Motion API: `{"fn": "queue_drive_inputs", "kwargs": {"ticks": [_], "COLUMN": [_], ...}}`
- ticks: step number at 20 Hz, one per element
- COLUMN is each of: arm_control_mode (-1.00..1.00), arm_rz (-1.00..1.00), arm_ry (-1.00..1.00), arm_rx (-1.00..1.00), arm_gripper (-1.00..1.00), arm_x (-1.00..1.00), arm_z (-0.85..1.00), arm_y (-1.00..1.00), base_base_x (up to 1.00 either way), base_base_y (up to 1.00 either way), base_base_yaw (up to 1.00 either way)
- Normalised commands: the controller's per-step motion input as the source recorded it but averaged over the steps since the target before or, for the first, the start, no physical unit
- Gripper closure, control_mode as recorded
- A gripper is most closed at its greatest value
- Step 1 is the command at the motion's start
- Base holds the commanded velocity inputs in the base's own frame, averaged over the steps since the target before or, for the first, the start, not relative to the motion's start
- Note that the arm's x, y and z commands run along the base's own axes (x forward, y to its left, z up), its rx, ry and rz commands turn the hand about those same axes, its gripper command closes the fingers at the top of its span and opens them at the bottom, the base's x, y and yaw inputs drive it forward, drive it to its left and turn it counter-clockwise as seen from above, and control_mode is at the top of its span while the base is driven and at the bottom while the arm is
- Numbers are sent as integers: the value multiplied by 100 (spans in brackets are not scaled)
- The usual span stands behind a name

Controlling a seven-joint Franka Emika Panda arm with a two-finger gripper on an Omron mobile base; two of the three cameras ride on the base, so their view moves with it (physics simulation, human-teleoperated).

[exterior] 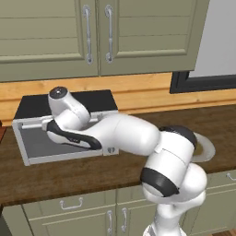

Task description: Pick up the kebab skewer and baguette bread, and place them inside the toaster oven. Close the toaster oven door and start by setting the timer.

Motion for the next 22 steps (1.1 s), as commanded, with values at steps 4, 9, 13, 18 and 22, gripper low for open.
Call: {"fn": "queue_drive_inputs", "kwargs": {"ticks": [4, 9, 13, 18, 22], "arm_control_mode": [-100, -100, -100, -100, -100], "arm_rz": [0, 0, 0, 0, 0], "arm_ry": [0, 0, 0, 0, 0], "arm_rx": [-2, 0, 0, 0, 0], "arm_gripper": [-100, -100, -100, -100, -100], "arm_x": [11, -4, -59, -68, -64], "arm_z": [-56, -18, 0, 0, -3], "arm_y": [0, 0, -12, -24, -49], "base_base_x": [0, 0, 0, 0, 0], "base_base_y": [0, 0, 0, 0, 0], "base_base_yaw": [0, 0, 0, 0, 0]}}
